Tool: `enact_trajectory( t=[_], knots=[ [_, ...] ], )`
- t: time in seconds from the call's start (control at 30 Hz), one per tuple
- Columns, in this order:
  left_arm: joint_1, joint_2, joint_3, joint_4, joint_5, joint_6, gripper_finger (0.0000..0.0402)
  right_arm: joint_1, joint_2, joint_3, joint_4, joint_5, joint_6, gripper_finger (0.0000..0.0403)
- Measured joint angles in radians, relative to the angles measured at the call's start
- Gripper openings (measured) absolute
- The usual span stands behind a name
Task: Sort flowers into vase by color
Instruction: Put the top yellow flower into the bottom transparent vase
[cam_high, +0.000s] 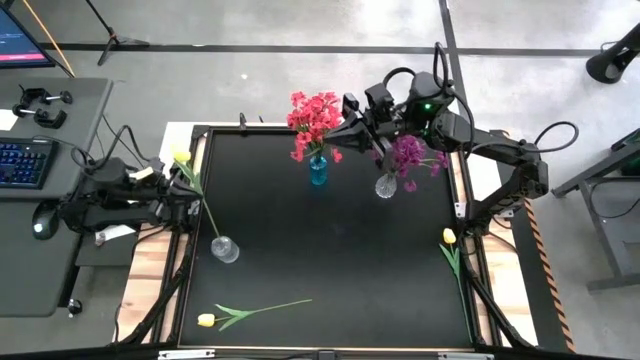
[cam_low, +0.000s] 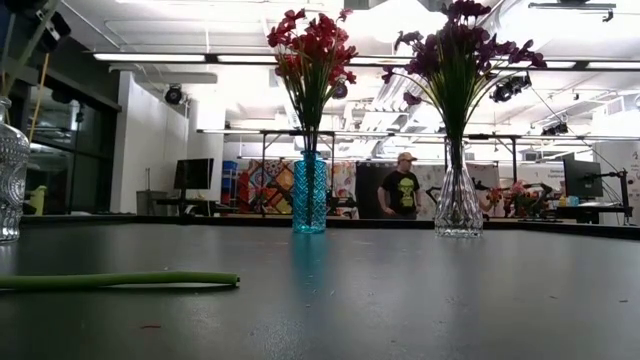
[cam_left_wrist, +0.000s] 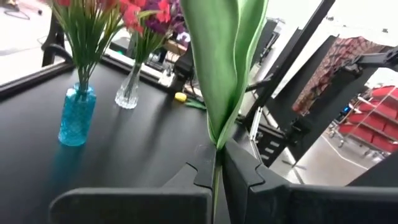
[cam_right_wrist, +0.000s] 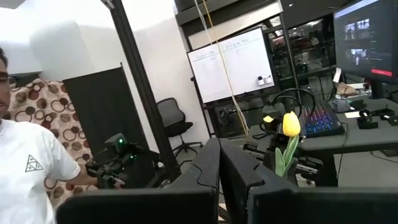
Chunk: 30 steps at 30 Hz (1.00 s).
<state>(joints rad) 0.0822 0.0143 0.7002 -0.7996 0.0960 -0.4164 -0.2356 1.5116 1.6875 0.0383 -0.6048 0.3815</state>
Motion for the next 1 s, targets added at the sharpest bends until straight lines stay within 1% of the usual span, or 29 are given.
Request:
enact_trajectory(
  t=[0.1,0.2,0.5,0.77,1.0],
  knots=[
    [0.000,0.000,0.000,-0.004,0.006,-0.022,0.0000,0.001,0.000,0.000,-0.002,0.010,0.002,0.0000],
    [0.000,0.000,0.000,-0.001,0.035,-0.046,0.0000,0.001,0.000,0.000,-0.009,0.014,0.006,0.0000],
    [0.000,0.000,-0.001,-0.011,0.042,-0.069,0.0000,0.001,0.000,0.000,-0.014,0.017,0.003,0.0000],
    [0.001,0.005,-0.084,0.007,0.040,-0.106,0.0000,0.001,0.000,0.000,-0.034,0.017,0.003,0.0000],
    [0.001,0.005,-0.094,0.045,0.044,-0.114,0.0000,0.001,0.000,0.000,-0.051,0.016,0.003,0.0000]
  ],
)
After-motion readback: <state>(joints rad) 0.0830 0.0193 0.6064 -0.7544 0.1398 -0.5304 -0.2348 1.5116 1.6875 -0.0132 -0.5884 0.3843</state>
